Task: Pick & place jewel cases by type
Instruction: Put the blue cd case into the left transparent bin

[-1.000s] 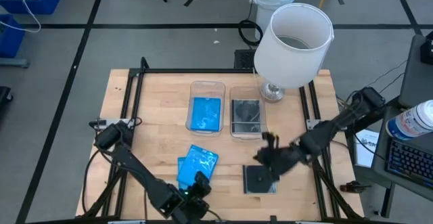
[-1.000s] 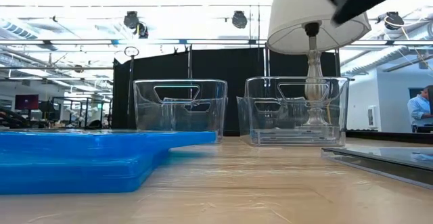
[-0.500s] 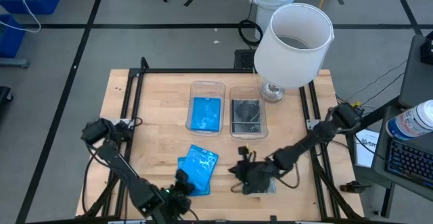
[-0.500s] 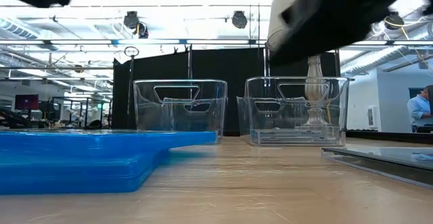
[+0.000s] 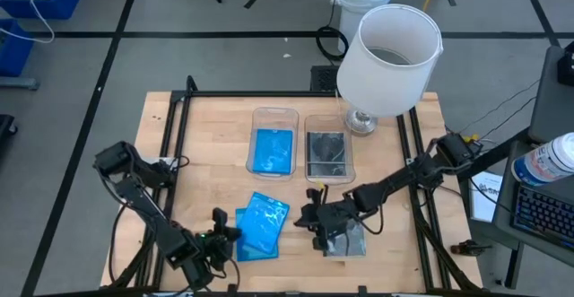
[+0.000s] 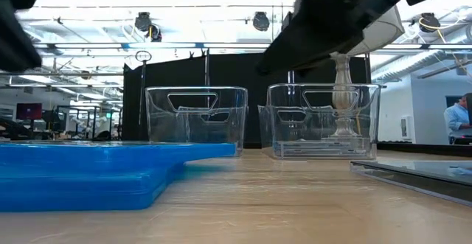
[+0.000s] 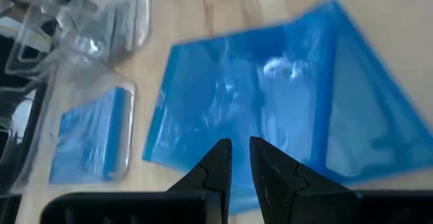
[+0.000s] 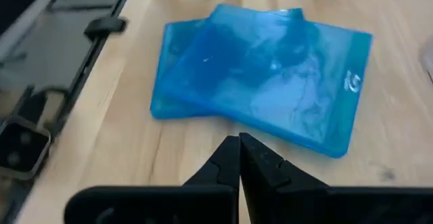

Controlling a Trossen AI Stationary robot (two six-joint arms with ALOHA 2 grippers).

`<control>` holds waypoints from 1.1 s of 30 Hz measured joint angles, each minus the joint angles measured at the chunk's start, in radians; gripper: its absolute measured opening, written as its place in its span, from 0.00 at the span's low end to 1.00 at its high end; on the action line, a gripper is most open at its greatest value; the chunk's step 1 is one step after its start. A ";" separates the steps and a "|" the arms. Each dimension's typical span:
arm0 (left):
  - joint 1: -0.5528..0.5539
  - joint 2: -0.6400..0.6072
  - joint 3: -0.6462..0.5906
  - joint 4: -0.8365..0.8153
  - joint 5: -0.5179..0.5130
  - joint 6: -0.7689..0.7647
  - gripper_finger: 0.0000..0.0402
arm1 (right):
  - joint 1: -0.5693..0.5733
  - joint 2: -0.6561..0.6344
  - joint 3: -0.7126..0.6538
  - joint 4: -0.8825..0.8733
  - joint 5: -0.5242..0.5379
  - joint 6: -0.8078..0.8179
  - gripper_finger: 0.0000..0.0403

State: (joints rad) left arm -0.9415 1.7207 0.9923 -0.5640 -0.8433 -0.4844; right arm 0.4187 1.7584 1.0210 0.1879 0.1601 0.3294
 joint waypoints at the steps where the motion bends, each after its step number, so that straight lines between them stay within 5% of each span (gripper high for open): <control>1: 0.001 0.001 -0.005 0.004 0.001 0.000 0.16 | -0.006 0.000 0.000 -0.001 -0.002 0.035 0.00; 12: 0.027 -0.001 -0.007 0.087 0.006 0.132 0.16 | -0.089 0.001 0.000 -0.011 -0.087 0.396 0.03; 23: 0.060 -0.001 -0.007 0.104 0.092 0.122 0.16 | -0.133 0.004 0.000 -0.062 -0.135 0.611 0.34; 33: 0.060 -0.001 -0.007 0.103 0.093 0.120 0.16 | -0.130 0.004 0.000 -0.162 0.019 0.656 0.49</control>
State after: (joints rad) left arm -0.8810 1.7199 0.9852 -0.4606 -0.7502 -0.3647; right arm 0.2884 1.7626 1.0210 0.0256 0.1791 0.9858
